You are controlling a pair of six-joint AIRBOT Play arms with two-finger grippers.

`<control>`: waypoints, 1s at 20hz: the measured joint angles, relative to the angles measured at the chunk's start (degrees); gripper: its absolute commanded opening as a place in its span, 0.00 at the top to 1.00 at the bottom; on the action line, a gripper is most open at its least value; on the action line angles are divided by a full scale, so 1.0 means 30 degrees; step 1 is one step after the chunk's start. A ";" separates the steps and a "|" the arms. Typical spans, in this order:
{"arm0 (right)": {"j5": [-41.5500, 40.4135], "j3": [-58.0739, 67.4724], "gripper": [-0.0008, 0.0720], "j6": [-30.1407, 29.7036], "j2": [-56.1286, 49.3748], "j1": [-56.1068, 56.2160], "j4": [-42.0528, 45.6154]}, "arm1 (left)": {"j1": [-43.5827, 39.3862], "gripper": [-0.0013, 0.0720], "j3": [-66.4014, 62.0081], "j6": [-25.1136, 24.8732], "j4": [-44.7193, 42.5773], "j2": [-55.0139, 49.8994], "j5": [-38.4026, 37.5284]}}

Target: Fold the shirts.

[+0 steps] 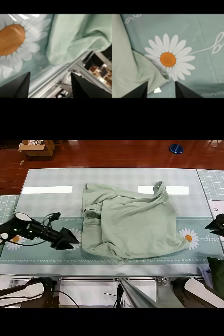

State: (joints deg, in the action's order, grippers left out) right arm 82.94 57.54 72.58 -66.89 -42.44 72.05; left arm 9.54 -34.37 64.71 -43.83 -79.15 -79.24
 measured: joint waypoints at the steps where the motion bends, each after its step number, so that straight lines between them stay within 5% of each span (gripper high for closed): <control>1: -0.0058 -0.0095 0.39 -0.0044 0.0029 -0.0036 -0.0051 | -0.0474 0.17 0.0182 -0.0102 0.0109 -0.0022 0.0634; 4: -0.0175 -0.0226 0.39 -0.0124 0.0095 -0.0080 -0.0124 | -0.2011 0.18 0.0481 -0.0204 0.1260 -0.0066 0.2229; 5: -0.0189 -0.0248 0.39 -0.0124 0.0109 -0.0102 -0.0138 | -0.2528 0.28 0.0525 -0.0233 0.1800 -0.0080 0.2834; 6: -0.0189 -0.0262 0.30 -0.0124 0.0117 -0.0102 -0.0160 | -0.3016 0.59 0.0568 -0.0262 0.2084 -0.0095 0.3483; 8: -0.0175 -0.0270 0.26 -0.0117 0.0117 -0.0117 -0.0160 | -0.3934 0.95 0.0627 -0.0393 0.2368 -0.0153 0.4954; 20: -0.1071 -0.5348 0.26 -0.1698 0.0117 -0.2390 -0.1137 | -0.4546 0.95 0.0663 -0.1647 0.3300 -0.0226 0.4772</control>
State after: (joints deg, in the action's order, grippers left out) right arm 79.72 41.50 67.48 -66.54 -49.60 68.64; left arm -4.10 -32.38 59.77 -33.93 -79.83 -64.93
